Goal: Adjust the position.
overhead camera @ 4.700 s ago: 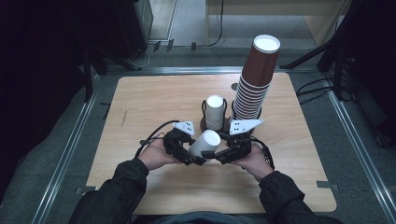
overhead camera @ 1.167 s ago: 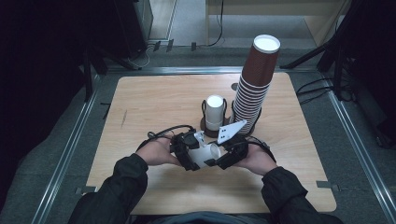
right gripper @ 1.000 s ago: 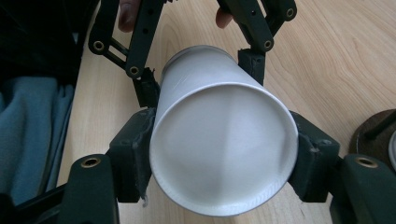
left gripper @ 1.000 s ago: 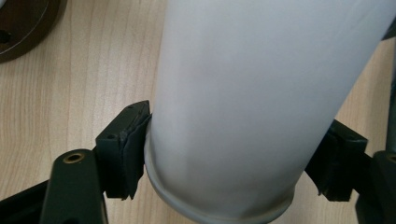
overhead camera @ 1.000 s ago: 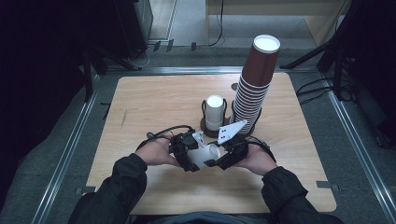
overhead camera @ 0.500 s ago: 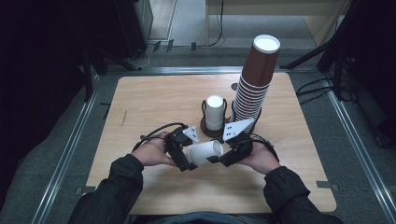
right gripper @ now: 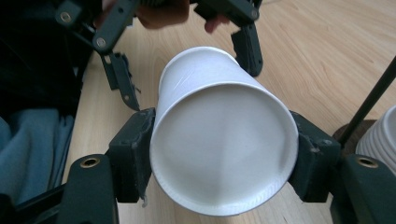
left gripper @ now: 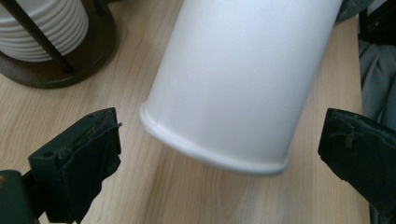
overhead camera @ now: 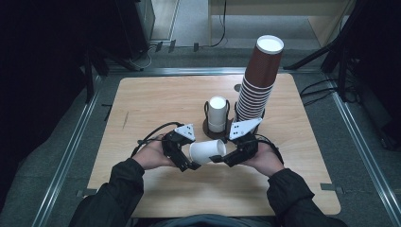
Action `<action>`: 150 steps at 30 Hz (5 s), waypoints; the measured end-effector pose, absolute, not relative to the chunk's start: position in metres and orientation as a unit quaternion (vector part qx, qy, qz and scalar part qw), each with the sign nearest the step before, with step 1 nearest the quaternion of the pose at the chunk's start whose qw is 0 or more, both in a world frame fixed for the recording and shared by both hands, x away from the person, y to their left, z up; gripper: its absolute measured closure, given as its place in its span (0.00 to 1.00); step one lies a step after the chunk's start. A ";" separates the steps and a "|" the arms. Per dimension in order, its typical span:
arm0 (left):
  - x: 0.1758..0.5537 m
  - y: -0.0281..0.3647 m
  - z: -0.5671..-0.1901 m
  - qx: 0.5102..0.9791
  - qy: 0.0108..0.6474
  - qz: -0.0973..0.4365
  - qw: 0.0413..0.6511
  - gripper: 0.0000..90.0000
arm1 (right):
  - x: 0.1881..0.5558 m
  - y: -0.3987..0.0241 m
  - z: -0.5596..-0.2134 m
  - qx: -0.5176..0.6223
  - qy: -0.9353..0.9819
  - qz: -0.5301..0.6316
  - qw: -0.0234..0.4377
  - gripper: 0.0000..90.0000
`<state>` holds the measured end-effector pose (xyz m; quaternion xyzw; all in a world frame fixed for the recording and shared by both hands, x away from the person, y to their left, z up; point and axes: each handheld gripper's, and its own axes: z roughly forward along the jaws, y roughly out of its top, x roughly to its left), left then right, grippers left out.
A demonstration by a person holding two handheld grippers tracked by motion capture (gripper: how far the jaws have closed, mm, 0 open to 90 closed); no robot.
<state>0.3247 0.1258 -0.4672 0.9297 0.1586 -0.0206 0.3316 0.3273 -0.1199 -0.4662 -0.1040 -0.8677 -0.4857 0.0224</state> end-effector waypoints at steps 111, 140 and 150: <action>0.329 0.095 -0.469 0.974 0.113 -0.044 0.189 0.26 | 0.317 -0.092 -0.486 -0.073 -0.915 -0.396 0.000 0.29; 0.331 0.121 -0.457 0.943 0.142 -0.029 0.299 0.07 | 0.320 -0.107 -0.476 -0.070 -0.894 -0.443 -0.008 0.38; 0.330 0.133 -0.451 0.920 0.153 -0.040 0.360 0.07 | 0.322 -0.110 -0.474 -0.075 -0.885 -0.459 -0.004 0.38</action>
